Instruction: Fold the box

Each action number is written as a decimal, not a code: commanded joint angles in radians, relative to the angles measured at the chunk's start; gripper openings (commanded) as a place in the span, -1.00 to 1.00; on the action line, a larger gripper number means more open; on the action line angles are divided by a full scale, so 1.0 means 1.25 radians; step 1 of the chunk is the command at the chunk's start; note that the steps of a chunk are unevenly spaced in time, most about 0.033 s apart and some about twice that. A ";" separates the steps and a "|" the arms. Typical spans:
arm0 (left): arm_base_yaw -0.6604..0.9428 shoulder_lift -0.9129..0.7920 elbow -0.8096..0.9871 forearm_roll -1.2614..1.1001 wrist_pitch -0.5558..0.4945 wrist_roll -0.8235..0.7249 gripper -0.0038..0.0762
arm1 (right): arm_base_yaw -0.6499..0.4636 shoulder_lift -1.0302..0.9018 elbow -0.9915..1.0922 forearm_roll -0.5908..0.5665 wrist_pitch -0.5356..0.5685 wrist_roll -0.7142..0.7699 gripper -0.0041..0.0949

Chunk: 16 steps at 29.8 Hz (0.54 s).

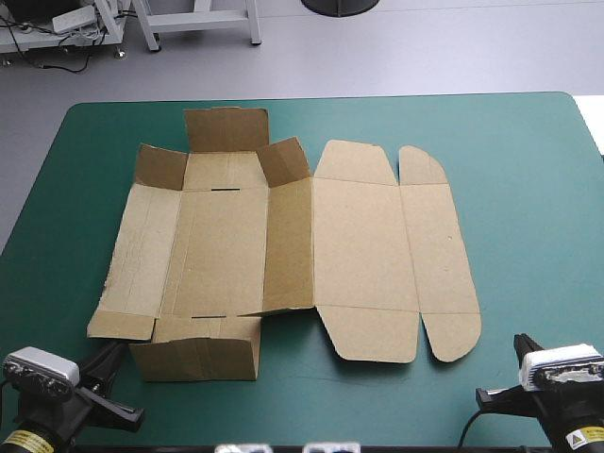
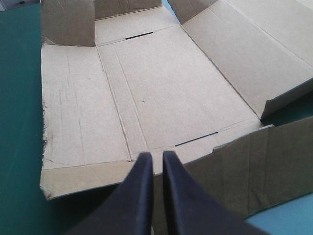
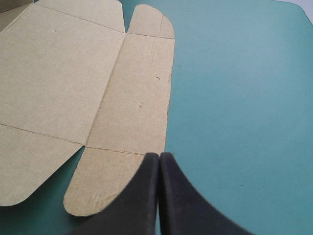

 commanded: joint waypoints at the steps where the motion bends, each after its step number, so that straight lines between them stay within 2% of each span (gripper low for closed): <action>1: -0.006 0.012 -0.019 -0.001 -0.059 -0.002 -0.79 | 0.003 0.010 -0.019 0.013 -0.055 -0.001 -0.97; 11: -0.006 0.014 -0.022 -0.006 -0.059 -0.013 -0.79 | 0.003 0.010 -0.019 0.013 -0.055 -0.001 -0.97; 16: -0.006 0.071 -0.062 -0.014 -0.053 -0.013 -0.79 | 0.003 0.010 -0.019 0.013 -0.055 -0.001 -0.97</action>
